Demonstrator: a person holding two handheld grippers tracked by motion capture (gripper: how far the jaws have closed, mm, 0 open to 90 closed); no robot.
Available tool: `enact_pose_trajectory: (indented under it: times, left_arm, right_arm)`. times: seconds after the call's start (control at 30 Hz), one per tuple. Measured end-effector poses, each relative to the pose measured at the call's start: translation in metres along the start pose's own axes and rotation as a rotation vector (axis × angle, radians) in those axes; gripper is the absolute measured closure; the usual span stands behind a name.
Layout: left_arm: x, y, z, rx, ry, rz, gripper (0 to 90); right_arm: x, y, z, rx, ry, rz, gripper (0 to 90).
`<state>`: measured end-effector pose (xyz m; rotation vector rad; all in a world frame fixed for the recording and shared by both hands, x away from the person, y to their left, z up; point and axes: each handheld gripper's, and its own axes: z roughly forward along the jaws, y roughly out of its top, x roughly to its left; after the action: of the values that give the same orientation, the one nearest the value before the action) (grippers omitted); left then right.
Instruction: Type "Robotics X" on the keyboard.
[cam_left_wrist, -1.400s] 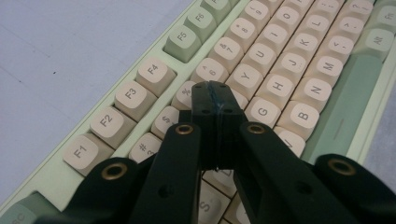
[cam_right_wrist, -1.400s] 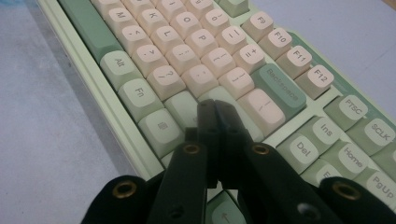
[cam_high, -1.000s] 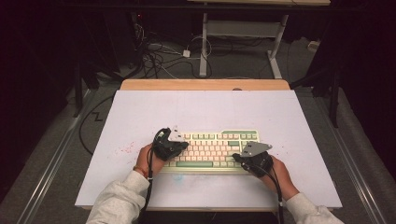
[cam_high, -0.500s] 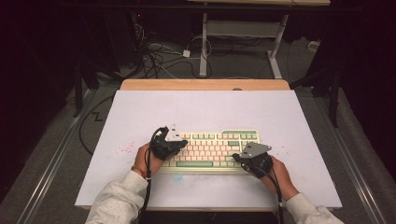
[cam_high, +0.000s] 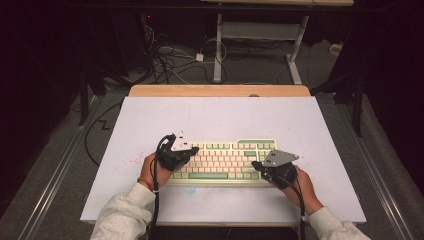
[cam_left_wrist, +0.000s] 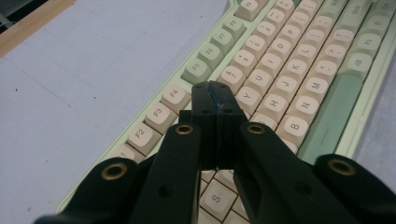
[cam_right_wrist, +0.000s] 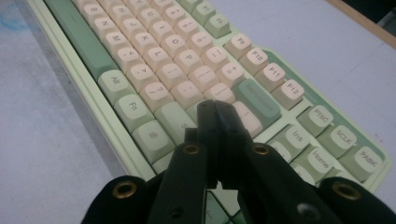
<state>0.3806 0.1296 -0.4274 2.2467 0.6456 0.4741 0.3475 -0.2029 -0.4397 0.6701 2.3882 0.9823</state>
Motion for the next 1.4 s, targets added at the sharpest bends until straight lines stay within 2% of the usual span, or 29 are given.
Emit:
enact_pose_trajectory:
  times: [0.23, 0.67, 0.8, 1.4]
  left_arm:
    - [-0.001, 0.000, -0.006, -0.022, 0.009, 0.007, 87.7]
    - [-0.001, -0.006, -0.025, -0.081, 0.022, 0.024, 87.6]
    - [-0.001, -0.010, -0.029, -0.097, 0.034, 0.044, 87.6]
    - [-0.003, -0.025, -0.043, -0.126, 0.071, 0.062, 87.4]
  right_arm:
    - [-0.001, 0.002, -0.009, -0.033, -0.009, 0.006, 90.0]
    - [-0.001, 0.003, -0.014, -0.043, -0.008, 0.014, 90.0]
    - [-0.002, 0.002, -0.015, -0.046, -0.006, 0.017, 90.0]
    - [-0.005, 0.007, -0.022, -0.073, -0.013, 0.032, 90.0]
